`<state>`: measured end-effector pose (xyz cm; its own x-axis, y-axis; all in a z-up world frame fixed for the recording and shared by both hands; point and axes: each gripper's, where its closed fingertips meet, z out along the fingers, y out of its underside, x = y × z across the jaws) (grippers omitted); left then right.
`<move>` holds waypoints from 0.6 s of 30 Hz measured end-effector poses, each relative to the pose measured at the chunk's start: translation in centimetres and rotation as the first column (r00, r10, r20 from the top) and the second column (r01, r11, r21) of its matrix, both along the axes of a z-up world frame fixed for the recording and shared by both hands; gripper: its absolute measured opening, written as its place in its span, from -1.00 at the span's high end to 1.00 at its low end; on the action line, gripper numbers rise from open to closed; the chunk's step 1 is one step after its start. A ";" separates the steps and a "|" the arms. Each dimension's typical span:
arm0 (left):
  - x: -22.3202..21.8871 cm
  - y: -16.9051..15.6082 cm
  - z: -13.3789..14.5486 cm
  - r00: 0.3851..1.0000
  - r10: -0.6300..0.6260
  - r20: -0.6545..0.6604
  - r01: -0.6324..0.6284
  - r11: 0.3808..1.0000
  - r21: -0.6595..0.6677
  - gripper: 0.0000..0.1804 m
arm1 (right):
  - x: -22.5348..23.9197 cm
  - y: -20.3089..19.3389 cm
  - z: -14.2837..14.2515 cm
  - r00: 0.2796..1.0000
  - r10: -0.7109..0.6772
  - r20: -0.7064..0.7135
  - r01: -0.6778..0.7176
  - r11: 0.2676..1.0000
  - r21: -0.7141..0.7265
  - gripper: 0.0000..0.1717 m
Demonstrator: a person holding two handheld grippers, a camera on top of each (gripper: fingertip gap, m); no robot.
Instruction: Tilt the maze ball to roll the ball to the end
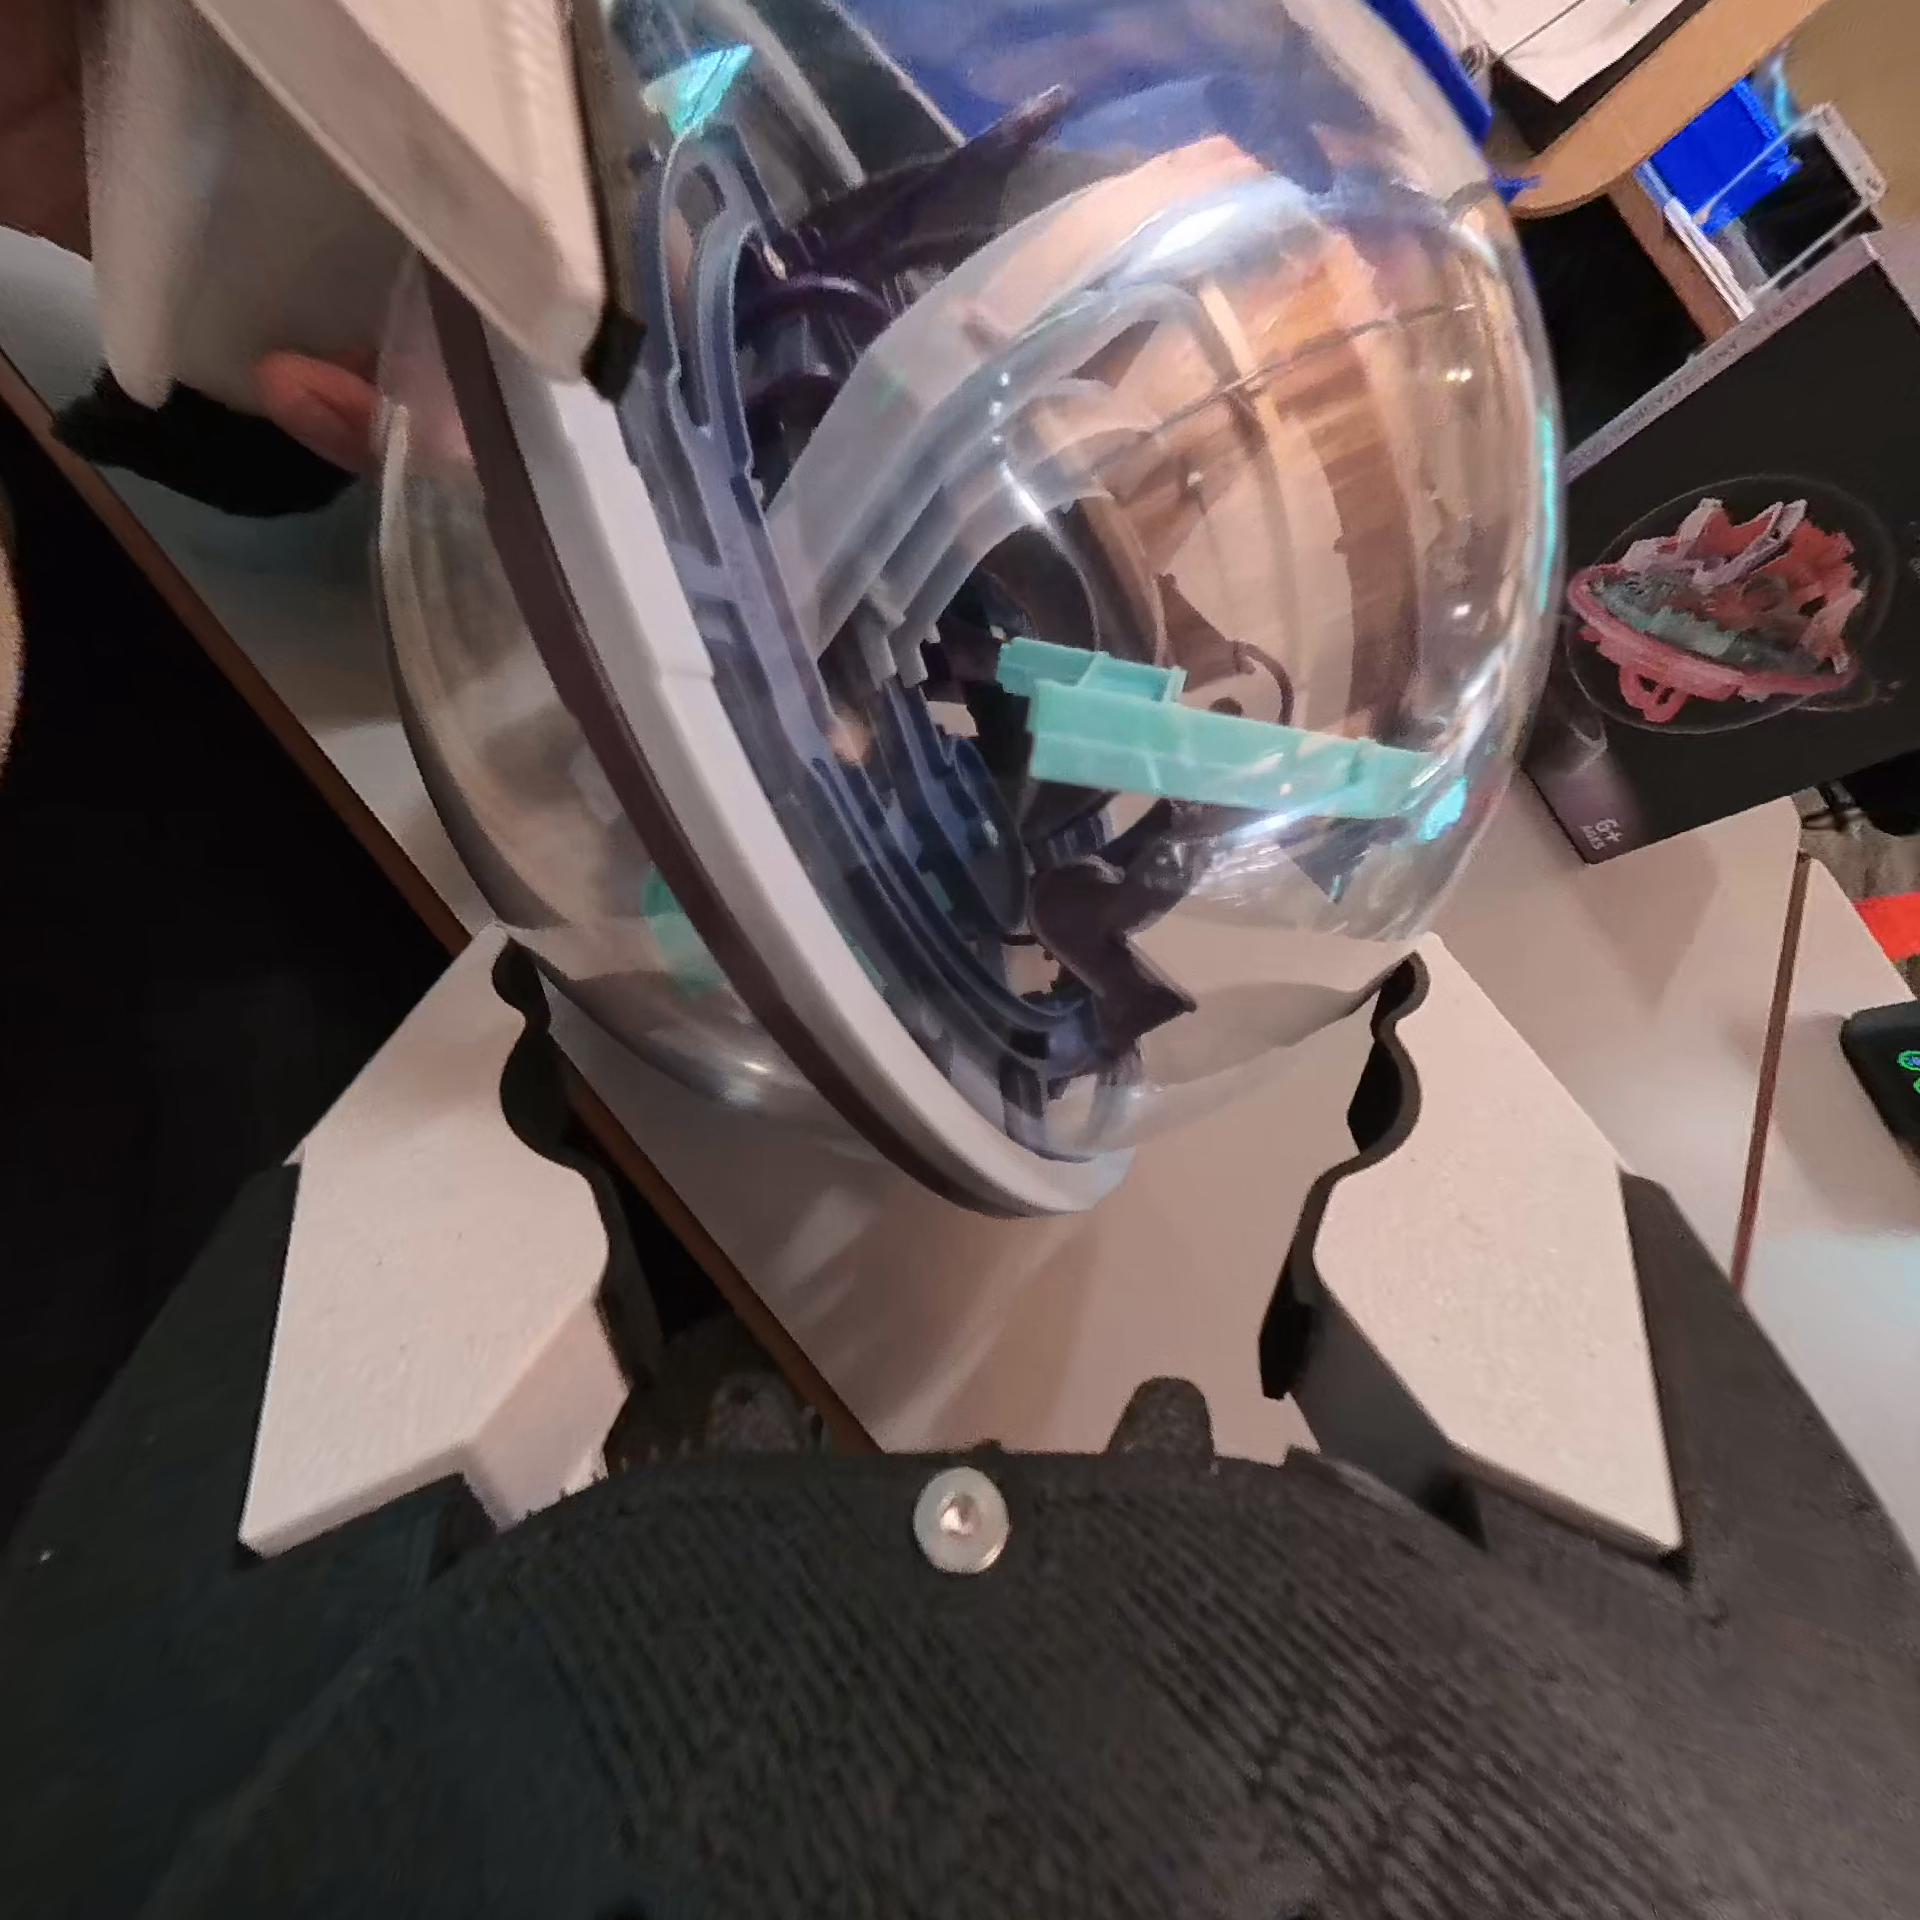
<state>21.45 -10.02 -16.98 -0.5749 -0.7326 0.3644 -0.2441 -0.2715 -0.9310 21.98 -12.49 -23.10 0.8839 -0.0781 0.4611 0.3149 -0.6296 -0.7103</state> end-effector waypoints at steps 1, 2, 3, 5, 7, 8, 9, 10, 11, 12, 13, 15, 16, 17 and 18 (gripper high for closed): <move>0.0 0.0 0.0 1.000 0.004 -0.002 -0.004 1.000 -0.007 -0.74 | 0.1 0.0 -0.1 1.000 -0.010 0.015 0.010 1.000 -0.013 -0.77; 0.0 0.1 0.1 1.000 0.013 -0.003 -0.013 1.000 -0.025 -0.74 | 0.2 0.1 -0.2 0.999 -0.022 0.028 0.022 1.000 -0.018 -0.79; 0.0 0.2 0.2 1.000 0.024 0.000 -0.024 0.999 -0.046 -0.74 | 0.2 0.2 -0.3 0.999 -0.033 0.039 0.034 0.999 -0.017 -0.80; 0.0 0.4 0.3 0.999 0.041 0.013 -0.040 0.997 -0.070 -0.74 | 0.3 0.6 -0.4 0.997 -0.055 0.057 0.055 0.998 0.003 -0.84; 0.1 0.8 0.6 0.997 0.074 0.036 -0.071 0.995 -0.073 -0.74 | 0.1 0.9 -0.5 0.996 -0.066 0.052 0.064 0.997 0.032 -0.84; 0.1 1.0 0.7 0.994 0.099 0.042 -0.096 0.993 -0.073 -0.74 | 0.0 1.1 -0.5 0.996 -0.067 0.052 0.065 0.997 0.044 -0.83; 0.1 1.1 0.9 0.991 0.116 0.059 -0.112 0.991 -0.070 -0.74 | 0.0 1.2 -0.6 0.996 -0.078 0.047 0.076 0.996 0.045 -0.84; 0.0 1.2 1.0 0.988 0.127 0.082 -0.123 0.991 -0.059 -0.74 | -0.1 1.2 -0.7 0.995 -0.084 0.050 0.082 0.996 0.046 -0.83; -0.1 1.1 1.0 0.987 0.129 0.094 -0.125 0.991 -0.048 -0.74 | -0.1 1.2 -0.7 0.994 -0.086 0.062 0.084 0.995 0.046 -0.83; -0.2 1.0 1.0 0.987 0.126 0.096 -0.122 0.992 -0.038 -0.74 | -0.1 1.2 -0.7 0.994 -0.086 0.071 0.082 0.995 0.049 -0.83; -0.3 1.0 0.9 0.988 0.122 0.093 -0.119 0.992 -0.032 -0.74 | -0.1 1.2 -0.7 0.994 -0.084 0.076 0.080 0.995 0.054 -0.83; -0.4 0.9 0.8 0.990 0.112 0.085 -0.110 0.994 -0.021 -0.74 | -0.1 1.1 -0.7 0.994 -0.084 0.076 0.080 0.995 0.052 -0.83; -0.4 0.8 0.8 0.991 0.101 0.085 -0.101 0.995 -0.009 -0.73 | -0.3 1.0 -0.6 0.995 -0.079 0.064 0.076 0.996 0.048 -0.82; -0.6 0.7 0.8 0.992 0.087 0.092 -0.089 0.996 0.018 -0.71 | -0.5 0.9 -0.4 0.997 -0.069 0.039 0.067 0.996 0.051 -0.82; -0.6 0.5 0.6 0.992 0.069 0.109 -0.076 0.995 0.062 -0.68 | -0.7 0.7 -0.1 0.999 -0.050 -0.002 0.050 0.997 0.060 -0.83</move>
